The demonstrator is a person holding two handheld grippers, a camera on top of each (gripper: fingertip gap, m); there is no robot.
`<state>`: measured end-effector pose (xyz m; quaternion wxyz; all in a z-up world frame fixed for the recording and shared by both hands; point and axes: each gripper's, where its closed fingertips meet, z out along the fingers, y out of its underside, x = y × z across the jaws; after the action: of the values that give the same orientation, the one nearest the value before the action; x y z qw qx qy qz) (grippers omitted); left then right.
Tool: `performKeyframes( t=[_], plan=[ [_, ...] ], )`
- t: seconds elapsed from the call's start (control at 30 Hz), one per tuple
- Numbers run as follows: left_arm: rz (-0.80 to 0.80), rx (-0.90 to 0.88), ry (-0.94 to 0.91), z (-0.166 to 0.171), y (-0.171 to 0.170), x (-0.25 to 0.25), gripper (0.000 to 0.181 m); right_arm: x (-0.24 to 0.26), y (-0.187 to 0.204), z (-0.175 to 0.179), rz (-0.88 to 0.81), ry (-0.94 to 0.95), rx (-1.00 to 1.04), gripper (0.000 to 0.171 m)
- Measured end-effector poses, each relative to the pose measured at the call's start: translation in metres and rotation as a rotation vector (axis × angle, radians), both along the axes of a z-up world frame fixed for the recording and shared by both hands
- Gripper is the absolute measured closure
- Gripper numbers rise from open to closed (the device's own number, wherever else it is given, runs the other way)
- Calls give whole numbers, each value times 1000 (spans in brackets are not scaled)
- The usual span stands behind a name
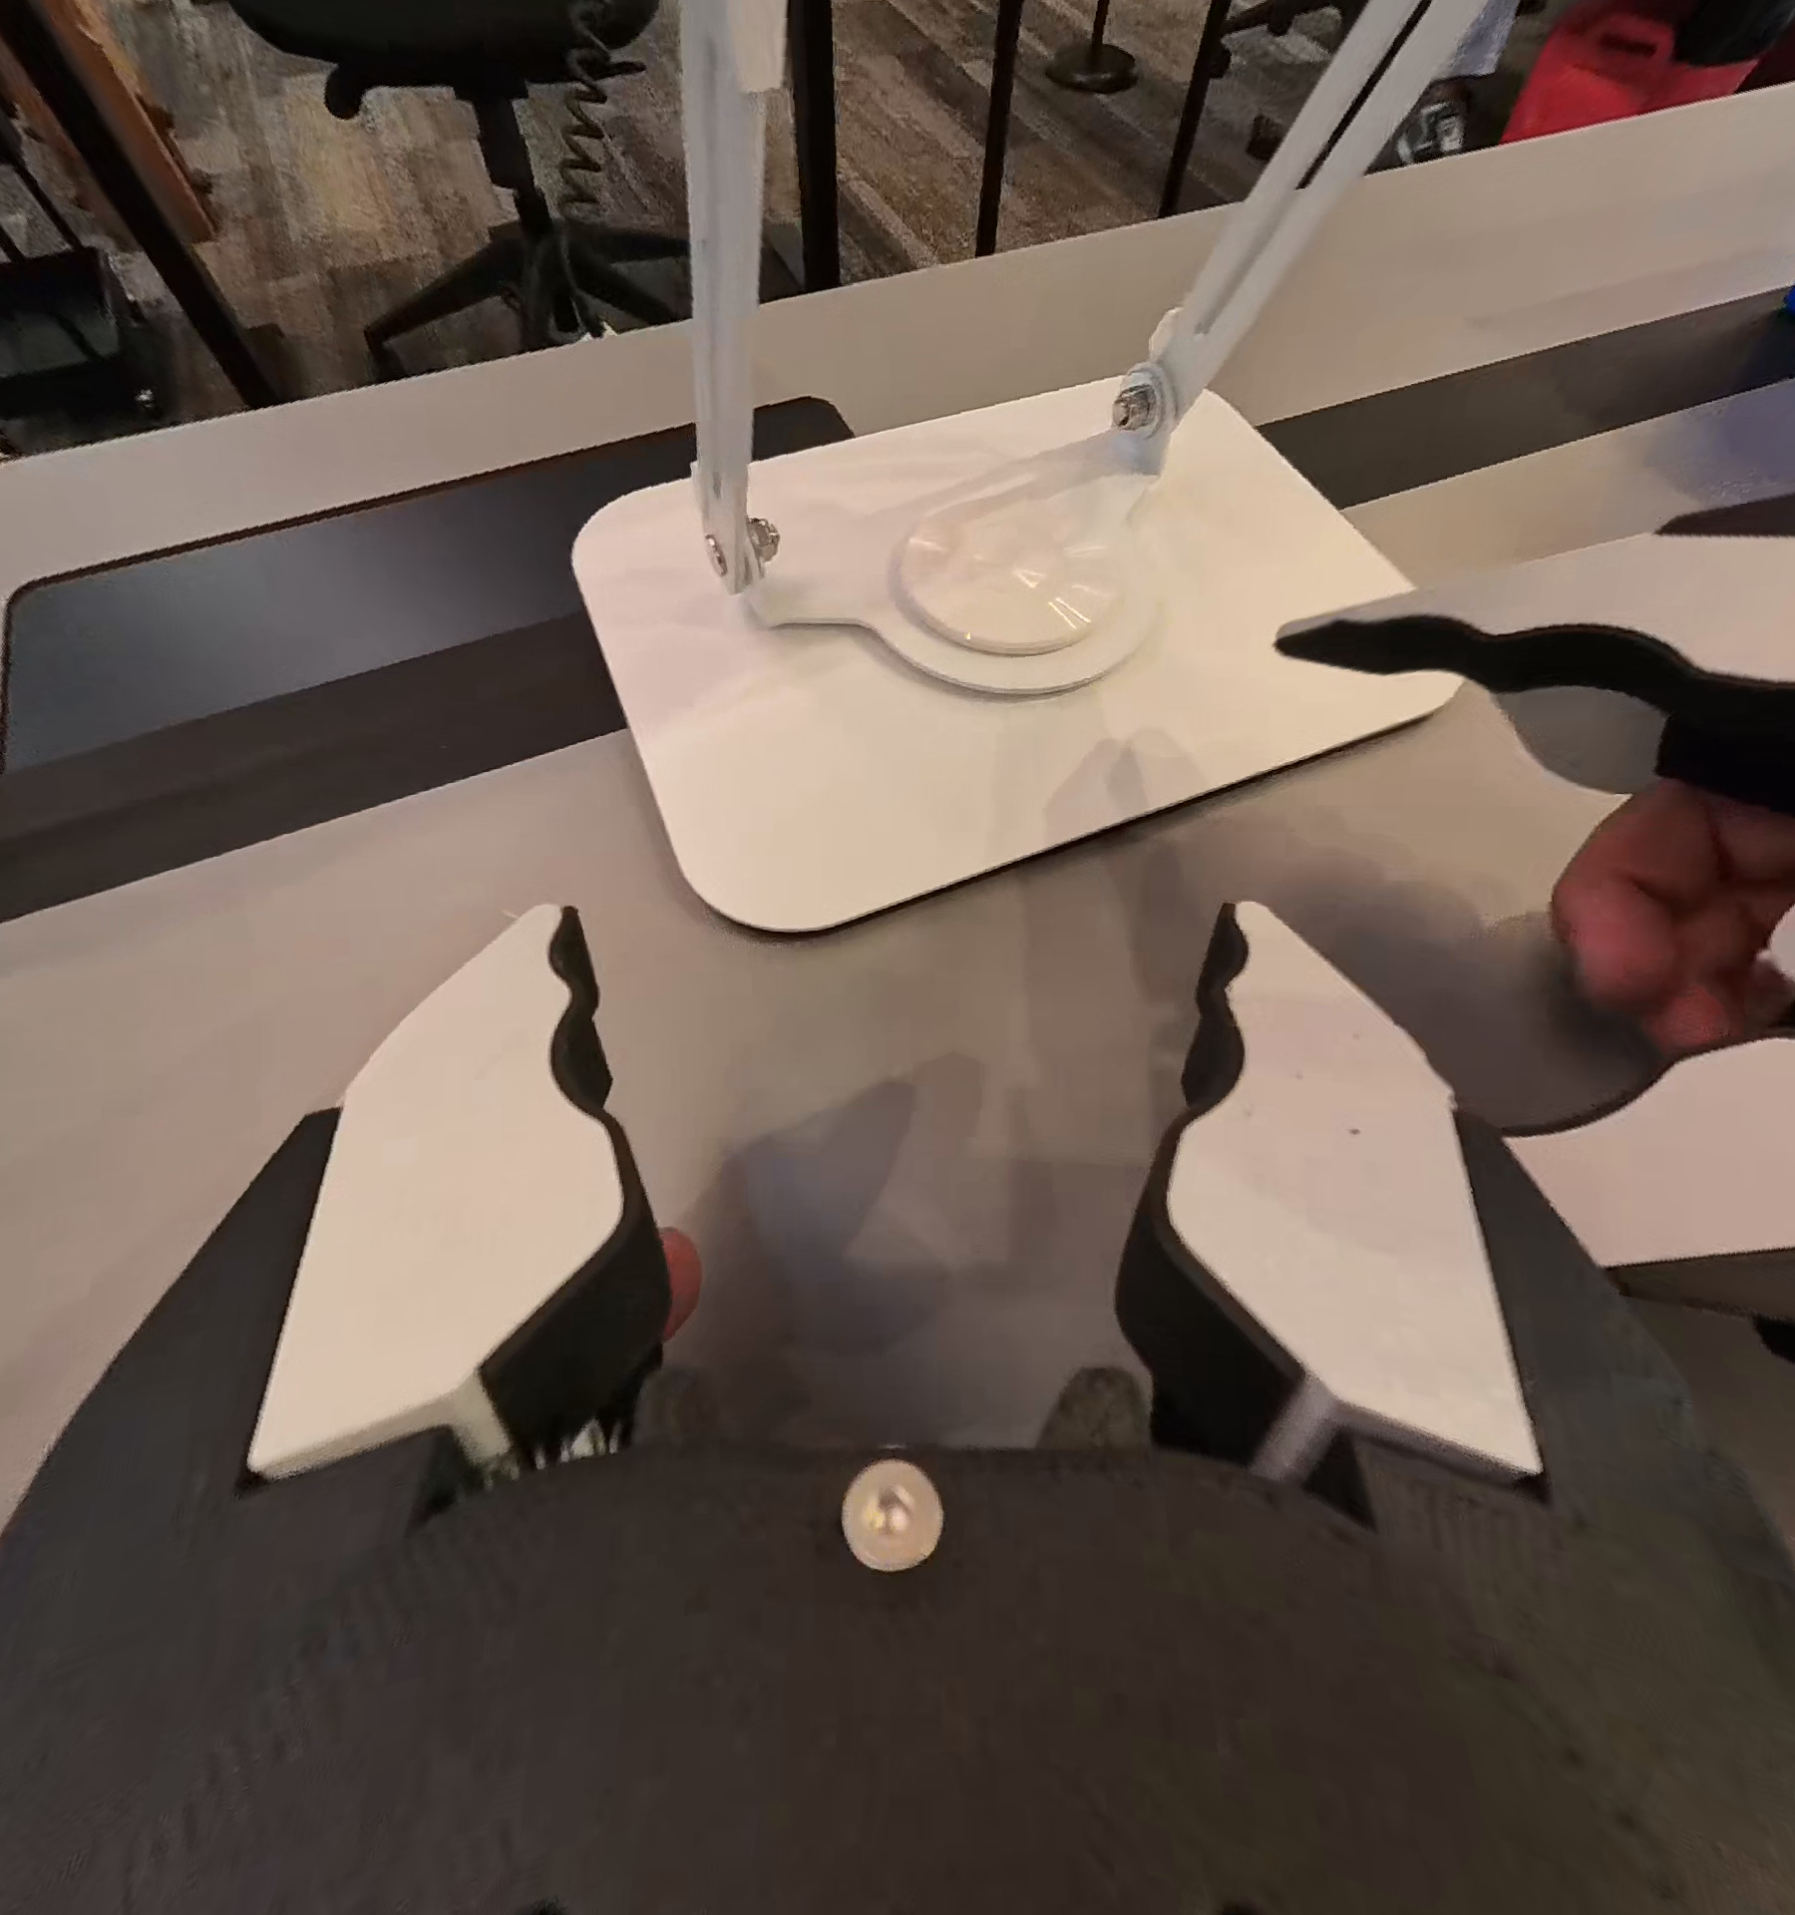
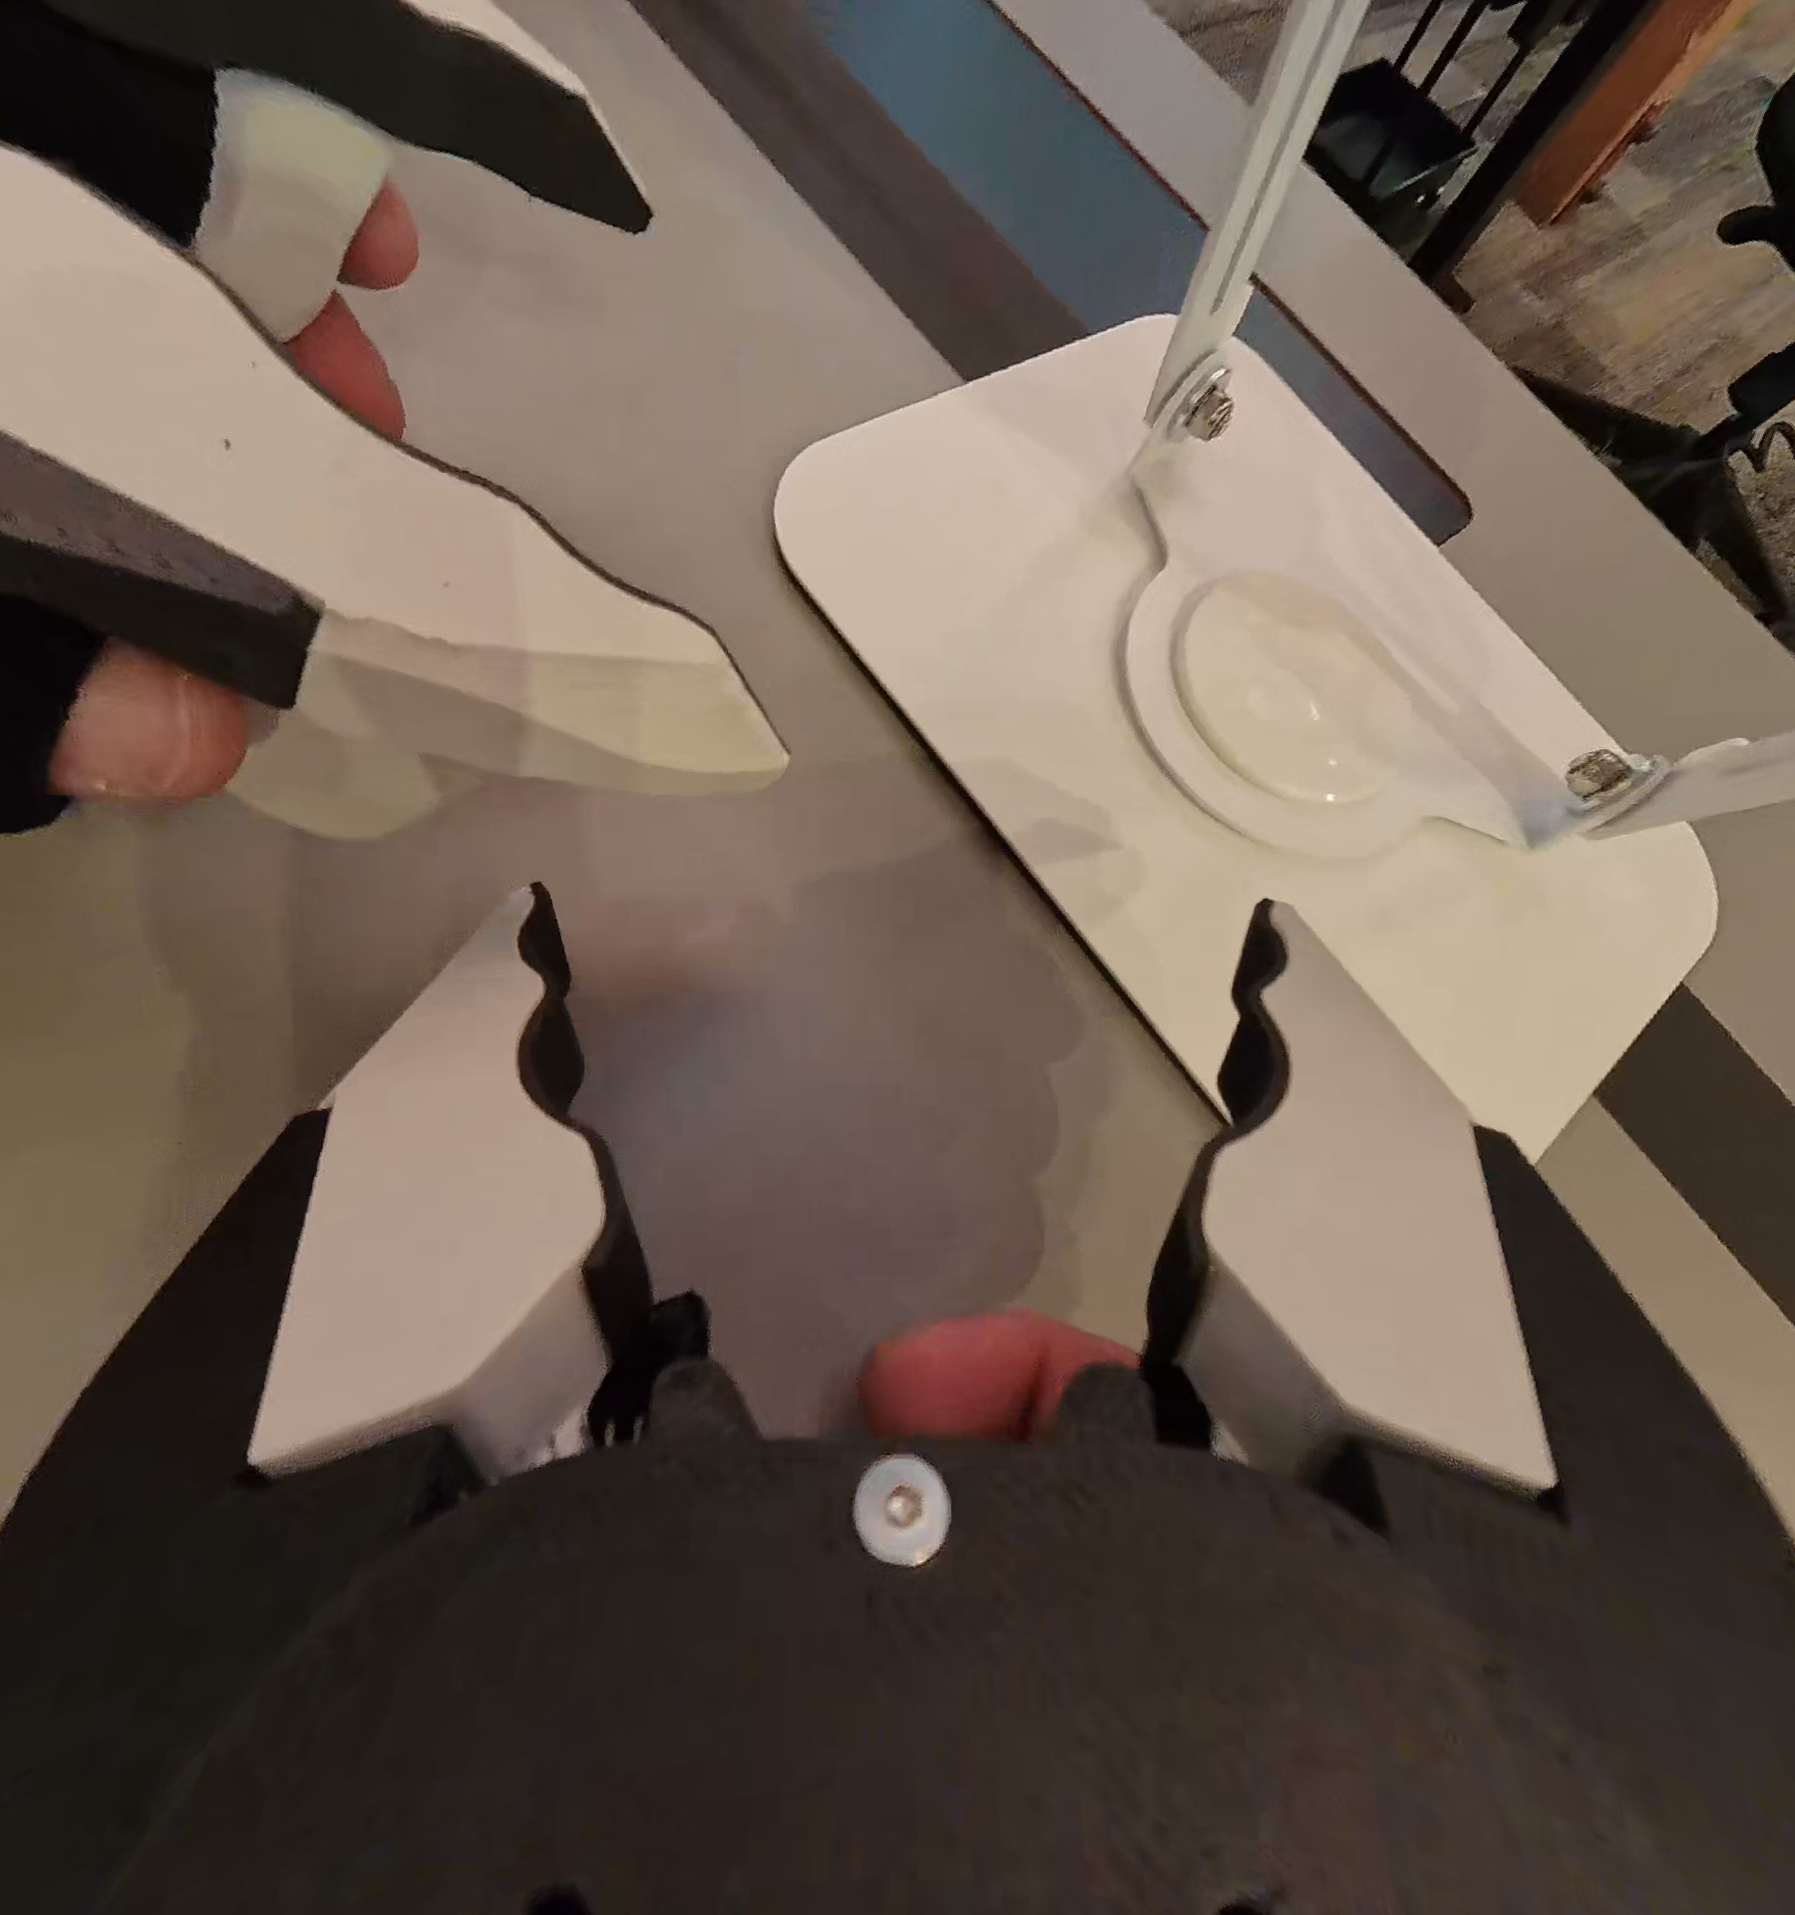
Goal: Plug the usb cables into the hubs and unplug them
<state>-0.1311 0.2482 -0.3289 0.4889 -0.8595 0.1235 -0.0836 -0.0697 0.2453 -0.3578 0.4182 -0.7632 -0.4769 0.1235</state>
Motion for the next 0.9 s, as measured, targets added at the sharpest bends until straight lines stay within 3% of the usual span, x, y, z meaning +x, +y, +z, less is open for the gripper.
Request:
performKeyframes(
  t=[0.2,0.63,0.9],
  plan=[
    [-101,-72,4,-11,-7,17,62,0,-18,-3,75,-4,-78,58],
    [-309,-159,-29,-20,-26,50,62,9,-23,-2,132,-40,-51,41],
    [-541,-13,-137,17,-44,70,85,14,-35,33,300,-27,76,69]
  ],
)
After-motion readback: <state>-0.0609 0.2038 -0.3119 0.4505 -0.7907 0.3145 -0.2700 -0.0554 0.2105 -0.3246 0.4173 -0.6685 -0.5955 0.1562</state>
